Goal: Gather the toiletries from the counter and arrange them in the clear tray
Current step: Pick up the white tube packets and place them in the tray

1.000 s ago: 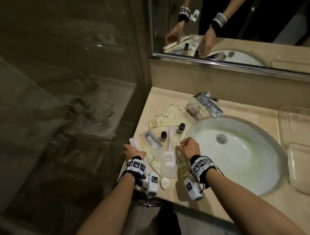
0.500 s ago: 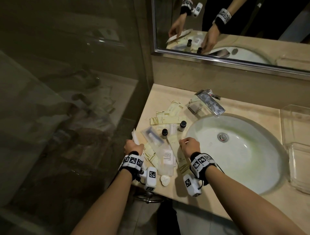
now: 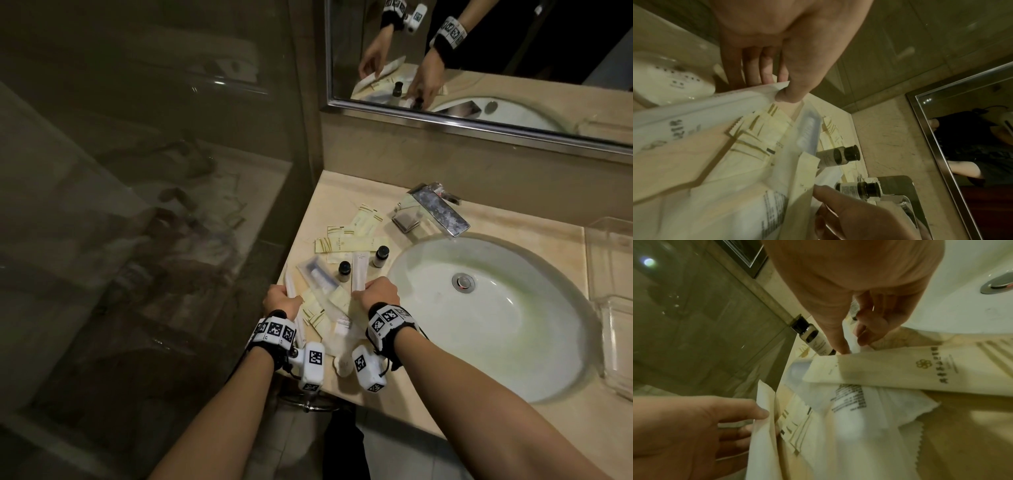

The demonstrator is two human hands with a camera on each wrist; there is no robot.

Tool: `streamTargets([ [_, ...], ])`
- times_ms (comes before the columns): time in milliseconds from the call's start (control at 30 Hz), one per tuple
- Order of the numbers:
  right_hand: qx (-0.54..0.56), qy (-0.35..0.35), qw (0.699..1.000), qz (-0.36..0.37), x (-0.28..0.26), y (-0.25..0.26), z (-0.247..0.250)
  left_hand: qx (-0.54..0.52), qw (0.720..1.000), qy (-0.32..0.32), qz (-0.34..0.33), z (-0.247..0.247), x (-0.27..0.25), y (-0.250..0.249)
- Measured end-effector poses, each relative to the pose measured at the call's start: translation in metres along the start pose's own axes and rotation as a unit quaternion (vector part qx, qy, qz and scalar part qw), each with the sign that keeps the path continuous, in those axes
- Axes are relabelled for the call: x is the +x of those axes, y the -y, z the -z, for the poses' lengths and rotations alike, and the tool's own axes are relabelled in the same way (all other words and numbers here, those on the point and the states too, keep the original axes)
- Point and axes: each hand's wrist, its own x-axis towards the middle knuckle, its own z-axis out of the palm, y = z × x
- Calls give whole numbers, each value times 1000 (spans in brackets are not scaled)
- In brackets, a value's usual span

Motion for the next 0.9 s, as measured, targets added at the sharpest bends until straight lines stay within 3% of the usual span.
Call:
streamTargets([
  [367,65,21,998,1,-6,3,10,-52,998,-19,-18,12,1,-3],
  [633,214,-45,976,23,-20,13,18,-86,995,-19,-53,12,0,-8],
  [900,253,-104,951,145,-36,26,42,-121,988,-7,-99,25,-10,-26],
])
